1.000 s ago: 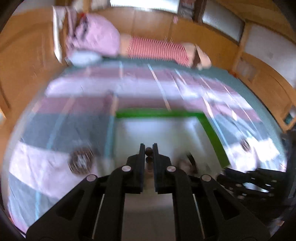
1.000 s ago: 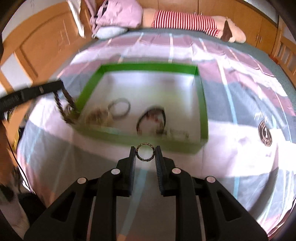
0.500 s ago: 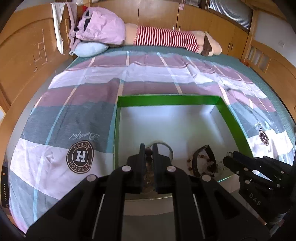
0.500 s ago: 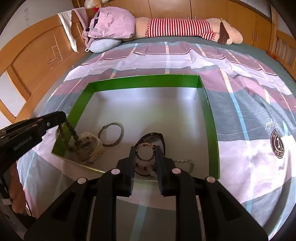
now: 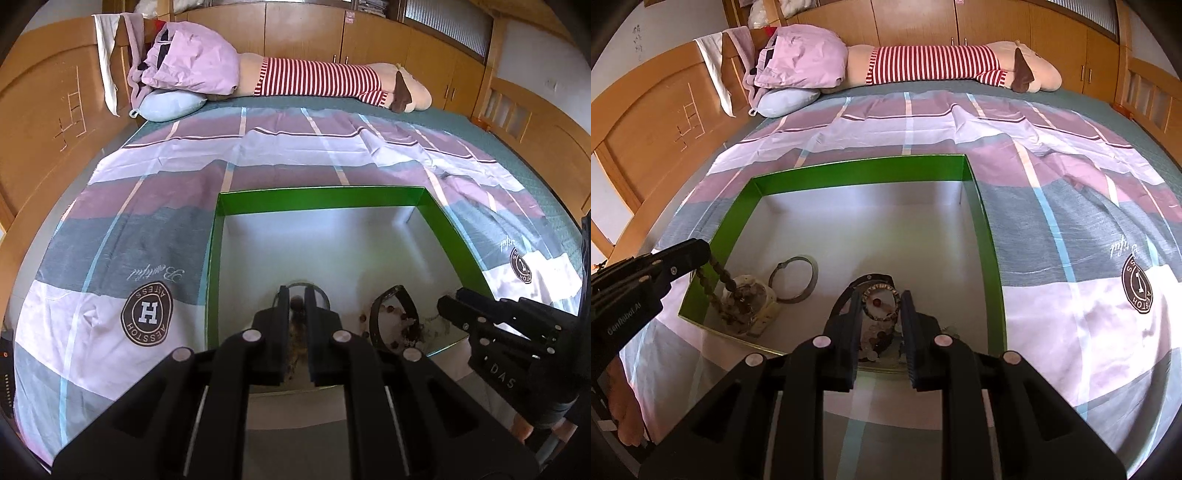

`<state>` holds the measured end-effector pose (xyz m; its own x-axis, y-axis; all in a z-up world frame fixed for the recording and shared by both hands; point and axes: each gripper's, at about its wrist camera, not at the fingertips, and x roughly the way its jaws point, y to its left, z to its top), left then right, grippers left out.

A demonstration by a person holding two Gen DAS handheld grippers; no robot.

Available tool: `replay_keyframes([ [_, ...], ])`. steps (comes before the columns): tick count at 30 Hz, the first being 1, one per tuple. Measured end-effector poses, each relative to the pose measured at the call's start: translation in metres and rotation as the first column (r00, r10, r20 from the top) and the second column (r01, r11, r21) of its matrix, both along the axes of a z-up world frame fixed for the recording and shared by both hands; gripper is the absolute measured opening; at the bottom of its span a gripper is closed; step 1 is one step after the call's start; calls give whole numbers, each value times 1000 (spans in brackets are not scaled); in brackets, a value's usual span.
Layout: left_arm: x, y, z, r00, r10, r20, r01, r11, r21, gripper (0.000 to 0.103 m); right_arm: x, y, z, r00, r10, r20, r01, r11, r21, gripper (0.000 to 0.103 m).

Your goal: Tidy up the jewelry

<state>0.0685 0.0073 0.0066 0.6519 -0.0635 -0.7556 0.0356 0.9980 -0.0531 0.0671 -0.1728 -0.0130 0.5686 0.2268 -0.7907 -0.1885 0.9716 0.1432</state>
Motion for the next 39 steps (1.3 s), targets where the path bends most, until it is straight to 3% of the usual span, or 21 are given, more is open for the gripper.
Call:
replay_keyframes([
  [1, -1, 0, 1, 1000, 6, 4, -6, 1000, 2, 18, 0, 1, 0, 1000, -1, -1, 1, 1000, -2, 25],
  [2, -2, 2, 3, 1000, 15, 10, -15, 1000, 4, 40, 0, 0, 0, 1000, -6, 2, 6, 1000, -3, 30],
  [4, -5, 3, 7, 999, 28, 35, -28, 1000, 4, 66, -1, -2, 2, 1000, -17, 17, 17, 1000, 9, 61],
  [8, -17, 5, 22, 997, 43, 67, -43, 999, -5, 92, -11, -8, 15, 993, -57, 106, 56, 998, 14, 80],
  [10, -25, 7, 23, 997, 59, 51, -58, 998, -21, 99, -18, -12, 20, 985, -83, 153, 82, 997, 14, 93],
  [13, -33, 11, 19, 996, 86, -11, -87, 996, -24, 101, -26, -14, 23, 978, -111, 179, 112, 994, 4, 102],
  [18, -32, 25, 13, 992, 87, -94, -95, 992, -89, 101, -33, -9, 30, 963, -114, 246, 137, 988, -75, 102],
  [23, -28, 38, 5, 984, 106, -146, -130, 978, -166, 101, -33, -5, 26, 968, -98, 233, 121, 989, -89, 102],
  [31, -30, 24, 10, 990, 90, -108, -99, 991, -87, 101, -32, -7, 23, 971, -110, 214, 126, 990, -66, 102],
  [39, -30, 18, 8, 991, 76, -108, -83, 995, -62, 101, -31, -7, 22, 972, -105, 209, 120, 991, -60, 102],
])
